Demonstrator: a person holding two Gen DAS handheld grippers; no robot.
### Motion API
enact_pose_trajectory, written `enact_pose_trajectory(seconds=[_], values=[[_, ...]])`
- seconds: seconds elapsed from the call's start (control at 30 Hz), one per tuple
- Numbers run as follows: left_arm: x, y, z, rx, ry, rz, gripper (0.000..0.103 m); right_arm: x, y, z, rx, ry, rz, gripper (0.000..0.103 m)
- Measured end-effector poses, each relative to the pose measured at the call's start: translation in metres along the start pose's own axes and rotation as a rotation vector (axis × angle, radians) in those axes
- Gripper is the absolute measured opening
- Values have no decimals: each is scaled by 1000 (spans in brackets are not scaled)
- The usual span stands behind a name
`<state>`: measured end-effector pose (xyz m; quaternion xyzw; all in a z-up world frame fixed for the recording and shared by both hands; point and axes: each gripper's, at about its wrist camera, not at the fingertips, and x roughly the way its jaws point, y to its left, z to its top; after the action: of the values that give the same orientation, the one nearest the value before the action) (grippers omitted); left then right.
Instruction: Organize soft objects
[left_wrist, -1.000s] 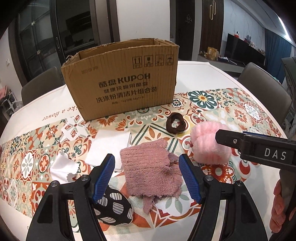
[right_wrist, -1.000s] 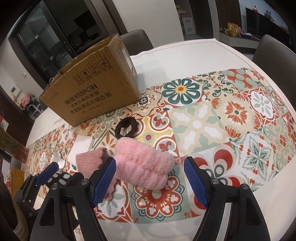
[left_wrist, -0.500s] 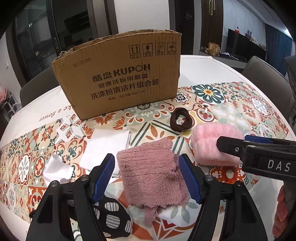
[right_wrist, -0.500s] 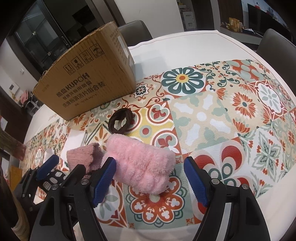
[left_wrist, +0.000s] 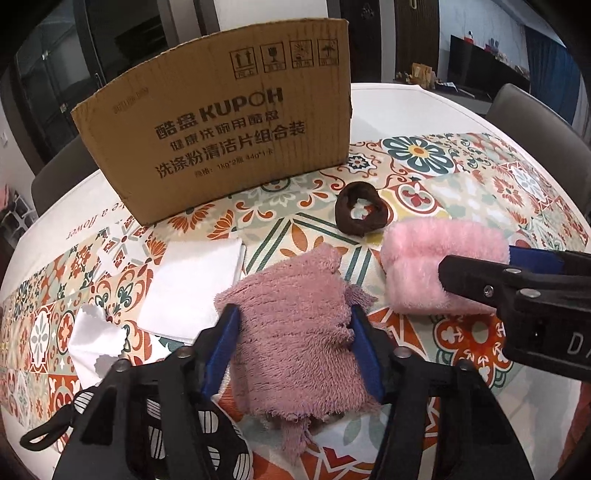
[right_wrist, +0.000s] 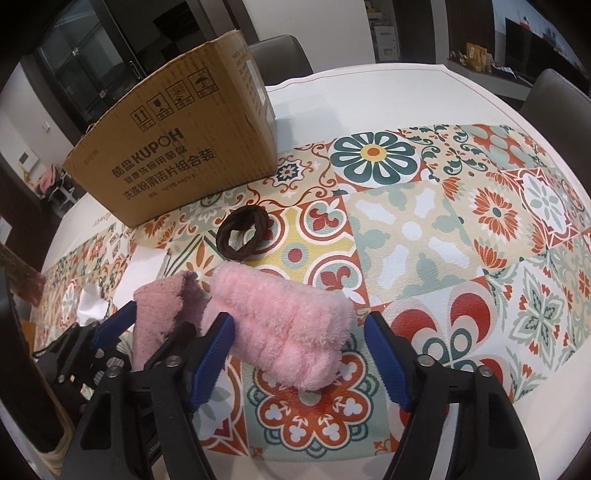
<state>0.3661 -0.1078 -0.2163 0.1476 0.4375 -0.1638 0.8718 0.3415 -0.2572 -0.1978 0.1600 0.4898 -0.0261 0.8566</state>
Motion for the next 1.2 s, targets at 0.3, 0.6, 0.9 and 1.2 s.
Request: enact_pose_trajectory(seconds=[0.3,0.6,0.9,1.2], values=[[-5,4,-1,-25,-14,-7,26,-4,0,-2,-9,-5,12,37],[-25,6,3,-66,-40,-33,23,-21,3,0,-6,-35,41,28],[-59,12,11,-99,-108,-31,23,-47,8,4,-9,-90,59,28],[-95,18,20,-126,-191,-19,23,-82,18,10,-33,-165,71,28]])
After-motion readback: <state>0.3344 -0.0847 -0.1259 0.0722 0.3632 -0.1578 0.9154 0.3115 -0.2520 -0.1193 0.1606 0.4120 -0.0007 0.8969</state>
